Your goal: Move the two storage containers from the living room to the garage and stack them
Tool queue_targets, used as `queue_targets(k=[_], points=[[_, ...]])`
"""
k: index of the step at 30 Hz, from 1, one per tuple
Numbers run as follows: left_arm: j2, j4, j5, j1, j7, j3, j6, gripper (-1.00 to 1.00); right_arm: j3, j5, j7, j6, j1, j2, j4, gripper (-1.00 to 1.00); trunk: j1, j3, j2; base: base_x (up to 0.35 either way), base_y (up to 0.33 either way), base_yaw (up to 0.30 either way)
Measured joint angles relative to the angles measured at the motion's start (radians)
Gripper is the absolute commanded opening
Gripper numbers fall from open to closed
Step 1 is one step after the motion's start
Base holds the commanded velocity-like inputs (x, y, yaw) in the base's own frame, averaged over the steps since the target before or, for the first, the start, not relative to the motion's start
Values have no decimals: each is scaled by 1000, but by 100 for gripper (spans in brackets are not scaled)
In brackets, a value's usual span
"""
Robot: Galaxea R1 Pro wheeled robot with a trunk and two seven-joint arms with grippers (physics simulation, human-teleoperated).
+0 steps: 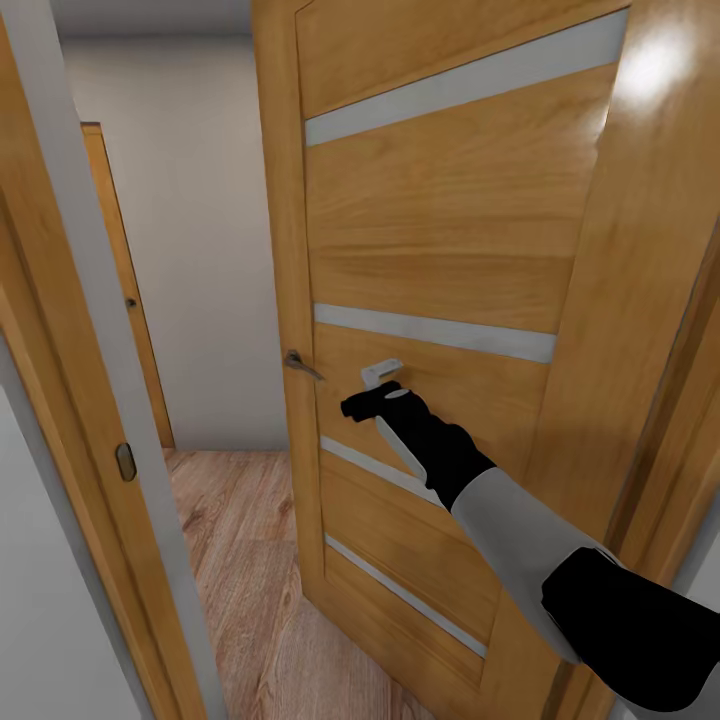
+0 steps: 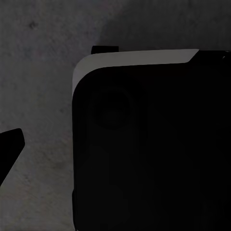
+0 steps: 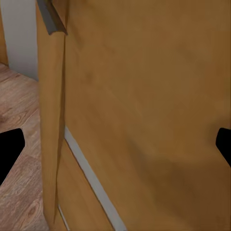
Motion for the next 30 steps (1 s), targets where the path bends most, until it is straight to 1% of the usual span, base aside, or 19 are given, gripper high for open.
queue_targets(k=[3, 8, 10, 12, 14, 19, 25, 30], points=[[0, 0, 0, 0, 0, 0, 0, 100, 3, 0, 11, 0, 0, 0, -2, 100, 0, 0, 0, 81, 0, 0], [0, 0, 0, 0, 0, 0, 0, 100, 22, 0, 9, 1, 0, 0, -3, 100, -1, 0, 0, 257, 0, 0], [0, 0, -1, 0, 0, 0, 0, 100, 26, -27, 13, -1, 0, 0, -3, 100, -1, 0, 0, 306, 0, 0], [0, 0, -1, 0, 0, 0, 0, 100, 27, -12, 9, 1, 0, 0, -3, 100, -1, 0, 0, 314, 0, 0], [0, 0, -1, 0, 0, 0, 0, 100, 27, -18, 8, 1, 0, 0, -3, 100, -1, 0, 0, 317, 0, 0], [1, 0, -1, 0, 0, 0, 0, 100, 28, -16, 7, 2, 0, 0, -2, 100, -1, 0, 0, 290, 0, 0], [0, 0, -1, 0, 0, 0, 0, 100, 29, -12, 3, 2, 0, 0, 4, 100, 0, 0, 0, 61, 0, 0], [0, 0, -1, 0, 0, 0, 0, 100, 31, -26, -25, 2, 0, 0, 11, 100, 0, 0, 0, 6, 0, 0]])
